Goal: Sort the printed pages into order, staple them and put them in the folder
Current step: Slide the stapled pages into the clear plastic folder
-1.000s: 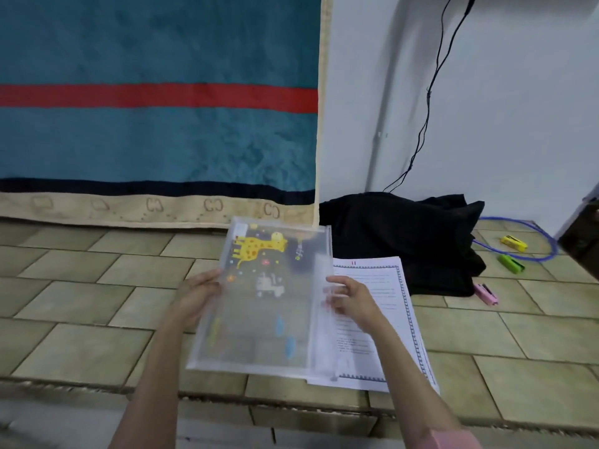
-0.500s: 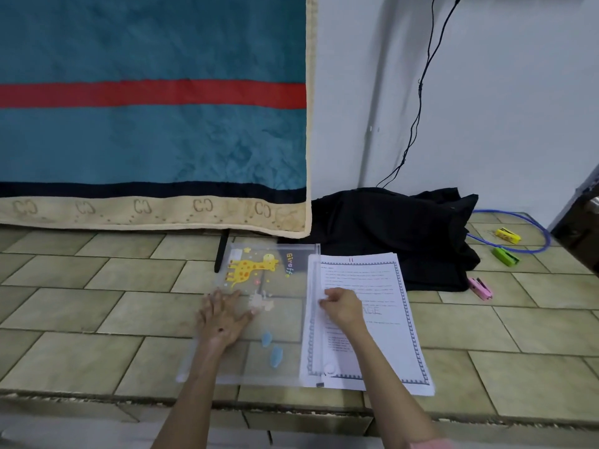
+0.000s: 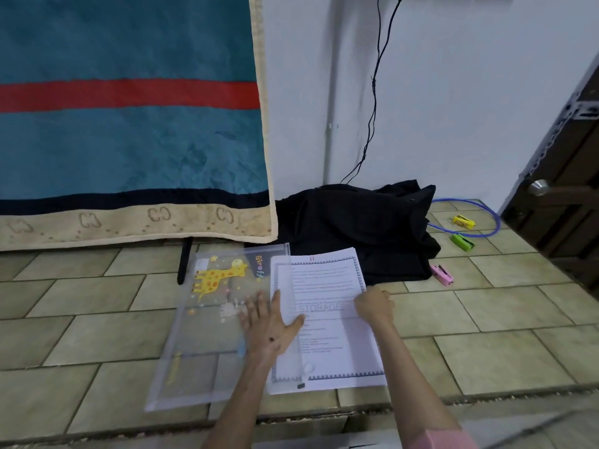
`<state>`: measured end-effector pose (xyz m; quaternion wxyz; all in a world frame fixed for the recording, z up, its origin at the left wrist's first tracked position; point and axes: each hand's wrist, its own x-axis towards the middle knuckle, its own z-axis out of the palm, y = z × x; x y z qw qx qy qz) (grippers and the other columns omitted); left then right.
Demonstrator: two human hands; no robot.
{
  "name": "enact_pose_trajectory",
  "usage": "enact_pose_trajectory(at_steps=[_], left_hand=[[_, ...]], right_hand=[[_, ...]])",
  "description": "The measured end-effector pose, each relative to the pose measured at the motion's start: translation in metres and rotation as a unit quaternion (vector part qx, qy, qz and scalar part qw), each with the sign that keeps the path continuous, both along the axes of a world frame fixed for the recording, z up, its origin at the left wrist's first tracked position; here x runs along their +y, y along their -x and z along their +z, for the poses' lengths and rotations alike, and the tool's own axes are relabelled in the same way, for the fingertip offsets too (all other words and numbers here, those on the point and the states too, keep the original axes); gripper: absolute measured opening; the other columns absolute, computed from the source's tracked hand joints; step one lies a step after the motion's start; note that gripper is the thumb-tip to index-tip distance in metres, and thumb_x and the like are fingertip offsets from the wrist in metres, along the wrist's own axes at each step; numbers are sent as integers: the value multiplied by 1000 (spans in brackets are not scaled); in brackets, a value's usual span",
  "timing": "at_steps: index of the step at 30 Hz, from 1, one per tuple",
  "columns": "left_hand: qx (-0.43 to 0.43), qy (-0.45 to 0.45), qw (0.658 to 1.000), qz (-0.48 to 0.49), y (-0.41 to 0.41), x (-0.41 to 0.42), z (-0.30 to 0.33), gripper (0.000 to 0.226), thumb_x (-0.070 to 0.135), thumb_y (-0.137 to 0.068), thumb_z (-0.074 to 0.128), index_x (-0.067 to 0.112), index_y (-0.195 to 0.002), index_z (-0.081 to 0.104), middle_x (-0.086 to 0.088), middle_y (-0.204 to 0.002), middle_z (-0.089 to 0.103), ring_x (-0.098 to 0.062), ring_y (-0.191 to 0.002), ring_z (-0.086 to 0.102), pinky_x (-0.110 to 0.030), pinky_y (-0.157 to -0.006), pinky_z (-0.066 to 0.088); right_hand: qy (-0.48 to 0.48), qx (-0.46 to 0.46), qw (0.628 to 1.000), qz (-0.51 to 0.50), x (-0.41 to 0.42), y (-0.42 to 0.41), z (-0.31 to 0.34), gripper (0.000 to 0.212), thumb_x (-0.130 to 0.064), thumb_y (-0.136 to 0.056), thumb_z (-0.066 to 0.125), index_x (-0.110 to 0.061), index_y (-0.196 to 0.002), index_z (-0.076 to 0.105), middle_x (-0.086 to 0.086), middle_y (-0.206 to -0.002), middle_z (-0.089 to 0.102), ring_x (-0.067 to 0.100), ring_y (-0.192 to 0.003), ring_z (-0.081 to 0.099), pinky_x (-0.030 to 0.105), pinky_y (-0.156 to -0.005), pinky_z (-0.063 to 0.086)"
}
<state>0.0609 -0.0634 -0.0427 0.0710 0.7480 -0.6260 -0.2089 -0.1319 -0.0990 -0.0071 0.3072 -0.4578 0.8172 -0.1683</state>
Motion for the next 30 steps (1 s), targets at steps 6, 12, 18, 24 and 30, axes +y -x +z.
enact_pose_trajectory(at_steps=[6,12,18,24,30], left_hand=[[31,30,999,4,-1,2,-2,75,58,-88,39,19,-148,13,-10,-158,-1,-35,-144,-9,-53,-114,-5],[136,90,985,59,-10,-6,11,27,31,-82,57,11,-98,67,-11,-118,57,-29,-116,49,-38,-99,40],[121,107,975,153,0,5,33,19,9,-82,49,3,-68,61,-17,-71,63,-28,-62,49,-28,-57,36],[148,134,963,181,2,17,32,21,6,-88,49,7,-99,67,-13,-85,67,-21,-69,51,-28,-61,37],[157,128,963,175,1,24,36,25,11,-85,54,15,-102,72,-14,-96,72,-26,-88,65,-27,-69,45]], right_hand=[[46,-218,975,5,-3,10,2,27,-7,-83,58,0,-108,65,12,-107,68,28,-99,63,39,-89,52],[11,-353,934,60,5,17,16,22,-5,-91,57,-11,-112,58,7,-109,65,26,-98,63,39,-88,52],[58,-295,951,73,18,22,4,29,3,-94,47,0,-120,56,13,-118,62,31,-104,62,41,-90,51],[101,-288,948,90,17,97,28,25,5,-91,50,-3,-113,59,11,-110,67,24,-88,66,30,-73,57],[-51,-292,934,198,10,120,37,22,-2,-91,55,-5,-110,65,12,-107,71,30,-96,69,32,-73,58]])
